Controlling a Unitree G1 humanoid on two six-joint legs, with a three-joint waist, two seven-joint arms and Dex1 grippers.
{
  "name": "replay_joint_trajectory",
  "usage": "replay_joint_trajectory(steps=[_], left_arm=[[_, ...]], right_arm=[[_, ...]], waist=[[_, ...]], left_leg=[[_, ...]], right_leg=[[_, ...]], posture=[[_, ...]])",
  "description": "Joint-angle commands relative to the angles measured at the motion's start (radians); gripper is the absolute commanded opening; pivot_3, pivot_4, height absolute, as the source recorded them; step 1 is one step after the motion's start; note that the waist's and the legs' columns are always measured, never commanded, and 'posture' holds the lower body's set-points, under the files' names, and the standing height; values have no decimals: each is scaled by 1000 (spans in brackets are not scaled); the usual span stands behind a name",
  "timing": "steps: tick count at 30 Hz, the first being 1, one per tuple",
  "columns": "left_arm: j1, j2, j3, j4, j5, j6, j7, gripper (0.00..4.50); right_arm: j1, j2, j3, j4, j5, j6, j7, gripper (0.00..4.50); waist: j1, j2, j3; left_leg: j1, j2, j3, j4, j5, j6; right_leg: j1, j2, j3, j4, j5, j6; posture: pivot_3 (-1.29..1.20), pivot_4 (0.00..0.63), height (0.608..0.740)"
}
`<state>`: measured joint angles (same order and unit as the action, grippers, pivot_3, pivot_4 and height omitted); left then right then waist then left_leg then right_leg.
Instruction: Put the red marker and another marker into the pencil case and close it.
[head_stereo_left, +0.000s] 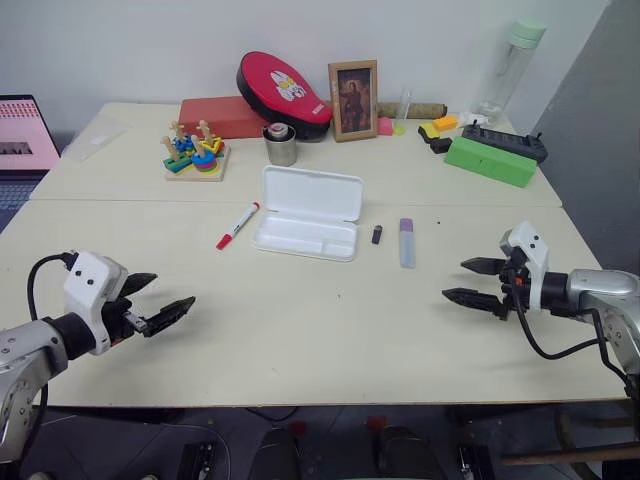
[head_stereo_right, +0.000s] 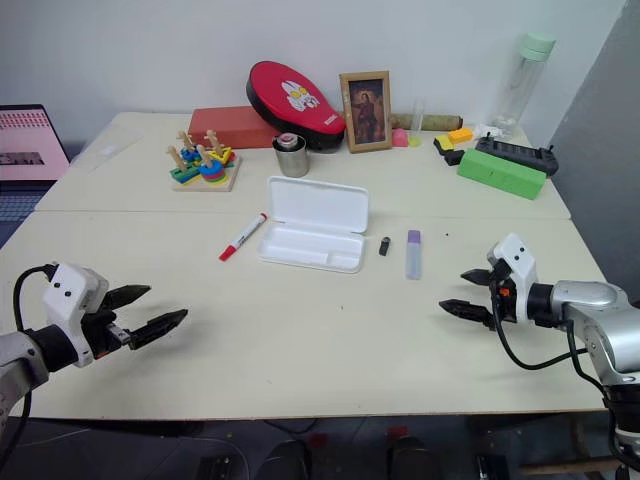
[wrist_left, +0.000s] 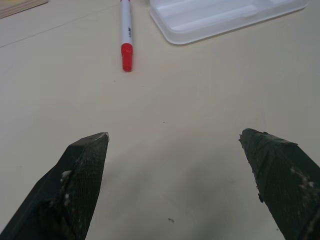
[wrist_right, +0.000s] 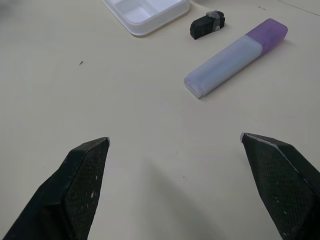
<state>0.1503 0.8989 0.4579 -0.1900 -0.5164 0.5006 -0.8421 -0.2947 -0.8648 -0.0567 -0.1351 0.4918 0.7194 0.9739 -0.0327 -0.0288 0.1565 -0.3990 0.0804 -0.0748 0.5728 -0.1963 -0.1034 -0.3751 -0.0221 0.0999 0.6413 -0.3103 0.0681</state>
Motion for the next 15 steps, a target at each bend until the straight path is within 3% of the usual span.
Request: replay_joint_trajectory(steps=[1, 15], left_arm=[[-10, 22, 24, -4, 3, 6, -15, 4500], [-13, 21, -11, -3, 31, 28, -63, 4500]], right_arm=[[6, -18, -20, -26, 6, 2, 12, 4448], [25, -18, -33, -44, 12, 9, 14, 4448]], waist=[[0, 0, 0], [0, 0, 0]], left_leg=[[0, 0, 0, 0, 0, 0], [0, 0, 0, 1, 0, 0]], right_leg=[[0, 0, 0, 0, 0, 0], [1, 0, 0, 1, 0, 0]], posture=[[0, 150, 740], [0, 150, 740]])
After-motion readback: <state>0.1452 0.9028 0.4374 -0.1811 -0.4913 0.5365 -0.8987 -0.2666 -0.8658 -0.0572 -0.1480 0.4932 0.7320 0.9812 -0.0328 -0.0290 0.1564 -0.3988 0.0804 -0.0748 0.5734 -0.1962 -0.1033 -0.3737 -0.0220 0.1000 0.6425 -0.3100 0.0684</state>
